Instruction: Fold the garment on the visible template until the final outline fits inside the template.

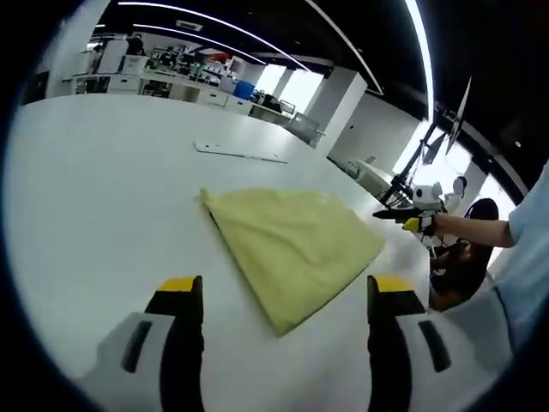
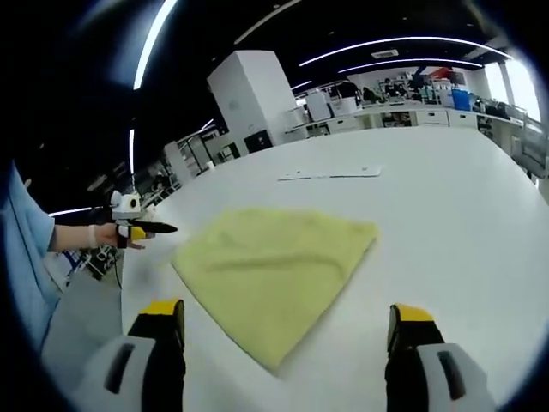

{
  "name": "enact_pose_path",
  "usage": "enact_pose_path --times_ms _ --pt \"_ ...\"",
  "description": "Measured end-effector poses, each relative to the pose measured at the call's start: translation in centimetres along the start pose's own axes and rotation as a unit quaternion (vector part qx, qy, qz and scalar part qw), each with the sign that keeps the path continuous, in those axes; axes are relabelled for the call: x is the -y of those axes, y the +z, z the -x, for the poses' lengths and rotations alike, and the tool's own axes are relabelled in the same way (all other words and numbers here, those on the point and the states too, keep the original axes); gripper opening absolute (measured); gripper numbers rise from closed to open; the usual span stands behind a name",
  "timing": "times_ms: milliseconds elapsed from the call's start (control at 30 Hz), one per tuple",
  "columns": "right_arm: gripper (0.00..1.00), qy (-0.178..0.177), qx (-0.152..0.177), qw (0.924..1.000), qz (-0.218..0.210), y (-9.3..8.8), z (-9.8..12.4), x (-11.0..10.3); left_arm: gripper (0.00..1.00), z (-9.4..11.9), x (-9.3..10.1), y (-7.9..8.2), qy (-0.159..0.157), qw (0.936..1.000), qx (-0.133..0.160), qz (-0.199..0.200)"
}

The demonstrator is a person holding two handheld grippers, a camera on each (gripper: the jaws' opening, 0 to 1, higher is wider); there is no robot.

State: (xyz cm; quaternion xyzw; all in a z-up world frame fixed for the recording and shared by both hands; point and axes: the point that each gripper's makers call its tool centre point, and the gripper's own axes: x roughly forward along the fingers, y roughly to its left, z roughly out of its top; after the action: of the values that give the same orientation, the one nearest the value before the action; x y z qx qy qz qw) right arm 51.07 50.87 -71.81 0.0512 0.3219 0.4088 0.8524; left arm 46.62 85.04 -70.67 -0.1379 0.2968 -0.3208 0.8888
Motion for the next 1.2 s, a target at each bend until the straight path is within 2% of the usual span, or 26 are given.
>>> enact_pose_path --times_ms 167,300,400,633,800,933,1100,1200 --pt "0.94 0.006 -0.004 1.0 -0.003 -0.8 0.2 -0.5 0.66 0.3 0.5 -1.1 -0.011 0.9998 -0.013 -0.002" --pt "0.8 0.015 -0.01 0.9998 -0.013 -1.9 0.4 -1.0 0.52 0.3 1.0 -2.8 -0.021 0.999 -0.038 -0.007" --pt "0.72 0.02 -0.02 0.9996 -0.006 -2.9 0.5 -1.4 0.45 0.2 1.4 -3.7 -0.027 0.9984 -0.049 -0.011" --pt "0.64 0.025 -0.034 0.9991 -0.003 -4.1 0.8 -1.9 0.41 -0.3 0.8 -4.7 -0.021 0.9986 -0.049 -0.005" --pt "0.49 0.035 -0.036 0.9987 -0.005 -4.4 0.9 -2.4 0.37 -0.4 0.5 -5.1 -0.014 0.9988 -0.048 0.001" --pt "0.42 0.033 -0.039 0.9987 0.005 -4.6 0.8 -2.3 0.34 -0.5 0.2 -5.2 -0.011 0.9988 -0.047 0.003" --pt "0.21 0.036 -0.043 0.9984 0.011 -4.8 0.7 -2.4 0.31 -0.8 0.4 -5.1 -0.014 0.9988 -0.047 0.0" --pt "0.2 0.033 -0.043 0.9985 0.012 -4.9 0.6 -2.2 0.29 -1.1 0.4 -5.1 -0.015 0.9988 -0.046 0.001"
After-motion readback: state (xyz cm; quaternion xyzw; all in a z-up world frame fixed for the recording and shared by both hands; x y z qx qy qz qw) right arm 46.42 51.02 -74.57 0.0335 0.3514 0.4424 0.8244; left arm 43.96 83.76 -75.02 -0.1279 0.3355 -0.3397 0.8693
